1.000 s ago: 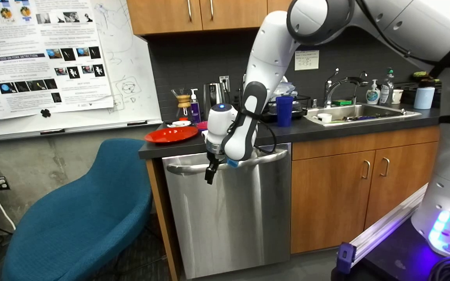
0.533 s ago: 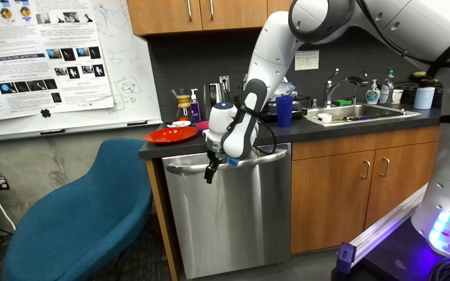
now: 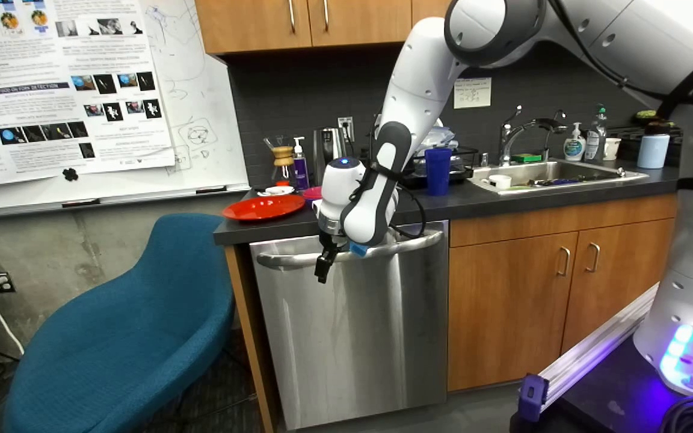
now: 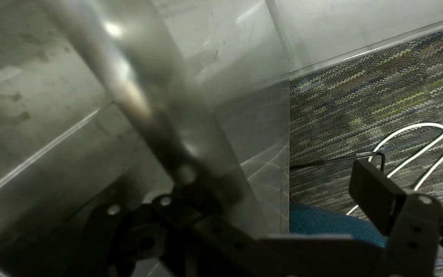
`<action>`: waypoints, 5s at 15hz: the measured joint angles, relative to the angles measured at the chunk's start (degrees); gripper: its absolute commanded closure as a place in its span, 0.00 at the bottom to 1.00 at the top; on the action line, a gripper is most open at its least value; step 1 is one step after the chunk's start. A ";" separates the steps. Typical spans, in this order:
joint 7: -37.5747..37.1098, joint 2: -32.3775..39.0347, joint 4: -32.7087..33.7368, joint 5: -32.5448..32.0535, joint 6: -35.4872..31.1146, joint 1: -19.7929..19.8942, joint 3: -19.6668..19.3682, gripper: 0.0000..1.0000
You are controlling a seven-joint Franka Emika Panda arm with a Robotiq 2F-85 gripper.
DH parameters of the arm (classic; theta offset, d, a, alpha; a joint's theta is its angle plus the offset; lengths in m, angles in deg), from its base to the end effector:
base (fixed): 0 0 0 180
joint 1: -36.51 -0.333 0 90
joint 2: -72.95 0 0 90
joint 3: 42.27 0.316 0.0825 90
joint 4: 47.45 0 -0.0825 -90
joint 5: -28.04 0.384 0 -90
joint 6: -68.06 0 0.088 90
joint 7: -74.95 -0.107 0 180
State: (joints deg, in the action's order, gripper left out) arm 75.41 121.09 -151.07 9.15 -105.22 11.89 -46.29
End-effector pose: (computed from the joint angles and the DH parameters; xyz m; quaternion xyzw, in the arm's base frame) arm 0.6099 0.2594 0.1138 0.9176 0.3460 0.1914 0.0397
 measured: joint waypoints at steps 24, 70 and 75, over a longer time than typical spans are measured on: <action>2.51 0.68 -7.49 9.99 -15.85 -7.80 -9.25 0.00; 16.74 6.22 -12.77 21.15 -24.52 -25.20 -24.49 0.00; 18.40 6.15 -12.42 21.07 -25.57 -23.53 -22.97 0.00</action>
State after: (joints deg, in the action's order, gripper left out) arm 93.81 127.24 -163.49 30.22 -130.79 -11.64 -69.27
